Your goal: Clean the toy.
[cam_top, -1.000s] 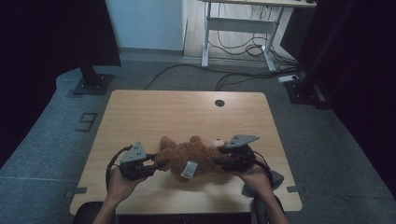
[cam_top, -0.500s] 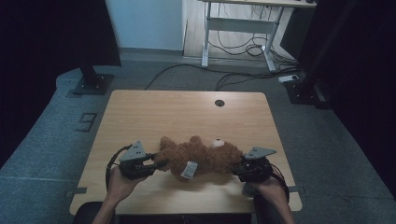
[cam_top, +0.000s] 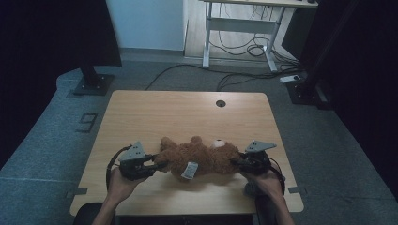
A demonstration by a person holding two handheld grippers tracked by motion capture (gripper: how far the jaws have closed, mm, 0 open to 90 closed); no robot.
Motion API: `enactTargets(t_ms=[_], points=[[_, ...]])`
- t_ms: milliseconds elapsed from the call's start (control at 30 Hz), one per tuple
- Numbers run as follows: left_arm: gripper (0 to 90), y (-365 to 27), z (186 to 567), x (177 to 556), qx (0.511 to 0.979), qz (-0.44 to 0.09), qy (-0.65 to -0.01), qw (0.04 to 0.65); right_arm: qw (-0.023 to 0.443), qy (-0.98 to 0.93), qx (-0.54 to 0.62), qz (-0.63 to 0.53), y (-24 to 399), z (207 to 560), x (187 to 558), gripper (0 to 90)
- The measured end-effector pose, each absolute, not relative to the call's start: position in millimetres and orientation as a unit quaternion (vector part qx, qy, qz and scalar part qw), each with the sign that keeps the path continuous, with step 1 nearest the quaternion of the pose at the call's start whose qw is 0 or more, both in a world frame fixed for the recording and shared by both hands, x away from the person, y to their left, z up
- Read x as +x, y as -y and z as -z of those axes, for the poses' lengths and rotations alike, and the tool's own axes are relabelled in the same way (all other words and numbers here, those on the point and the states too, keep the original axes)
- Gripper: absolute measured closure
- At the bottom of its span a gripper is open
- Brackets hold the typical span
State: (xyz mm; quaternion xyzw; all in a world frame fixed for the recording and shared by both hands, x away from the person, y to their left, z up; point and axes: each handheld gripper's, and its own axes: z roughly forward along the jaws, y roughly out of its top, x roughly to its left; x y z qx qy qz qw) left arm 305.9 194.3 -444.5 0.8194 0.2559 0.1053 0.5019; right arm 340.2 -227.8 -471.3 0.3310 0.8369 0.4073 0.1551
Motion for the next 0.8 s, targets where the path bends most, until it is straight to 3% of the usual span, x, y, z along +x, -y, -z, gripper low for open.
enactTargets(t_ms=[133, 367, 633, 800], points=[[66.5, -196, 441, 306, 0.814, -0.109, -0.258, 0.509, 0.186, -0.842, 0.316, -0.395, 223, 465, 332, 76.4], [67.2, -200, 407, 302, 0.801, -0.129, -0.248, 0.529, 0.206, -0.838, 0.293, -0.412, 219, 435, 321, 79.3], [67.0, -204, 370, 304, 0.801, -0.129, -0.242, 0.533, 0.191, -0.83, 0.294, -0.433, 223, 396, 316, 79.5], [66.4, -202, 370, 320, 0.809, -0.112, -0.259, 0.515, 0.166, -0.835, 0.308, -0.424, 222, 398, 329, 79.3]])
